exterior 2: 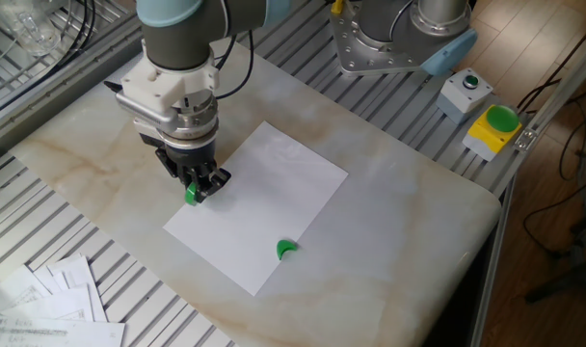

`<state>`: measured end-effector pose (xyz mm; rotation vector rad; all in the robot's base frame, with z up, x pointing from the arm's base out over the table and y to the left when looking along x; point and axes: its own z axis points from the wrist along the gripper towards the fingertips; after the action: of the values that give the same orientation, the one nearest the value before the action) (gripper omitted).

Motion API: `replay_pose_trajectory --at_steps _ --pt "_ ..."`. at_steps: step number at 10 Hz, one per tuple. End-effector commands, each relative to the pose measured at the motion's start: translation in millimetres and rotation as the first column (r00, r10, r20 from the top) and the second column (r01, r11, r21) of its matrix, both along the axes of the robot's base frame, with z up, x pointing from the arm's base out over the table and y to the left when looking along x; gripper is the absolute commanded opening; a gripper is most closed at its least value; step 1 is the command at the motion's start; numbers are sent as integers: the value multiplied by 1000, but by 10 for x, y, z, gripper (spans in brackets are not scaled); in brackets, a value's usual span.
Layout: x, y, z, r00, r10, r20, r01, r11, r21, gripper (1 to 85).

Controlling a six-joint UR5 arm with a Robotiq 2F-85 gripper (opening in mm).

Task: Use the correction tape on paper

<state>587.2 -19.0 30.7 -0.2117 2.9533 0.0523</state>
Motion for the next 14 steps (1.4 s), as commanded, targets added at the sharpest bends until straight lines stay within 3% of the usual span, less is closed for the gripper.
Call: replay_pose_trajectory --at_steps 1,5,8,14 --pt "43 17 -17 1000 -6 13 6 1000 12 17" --pt "80 -17 89 1000 5 -1 -5 1000 13 17" --pt "228 -8 18 1000 7 24 -7 1000 9 17" --pt "394 56 28 1000 2 28 -2 1000 18 17"
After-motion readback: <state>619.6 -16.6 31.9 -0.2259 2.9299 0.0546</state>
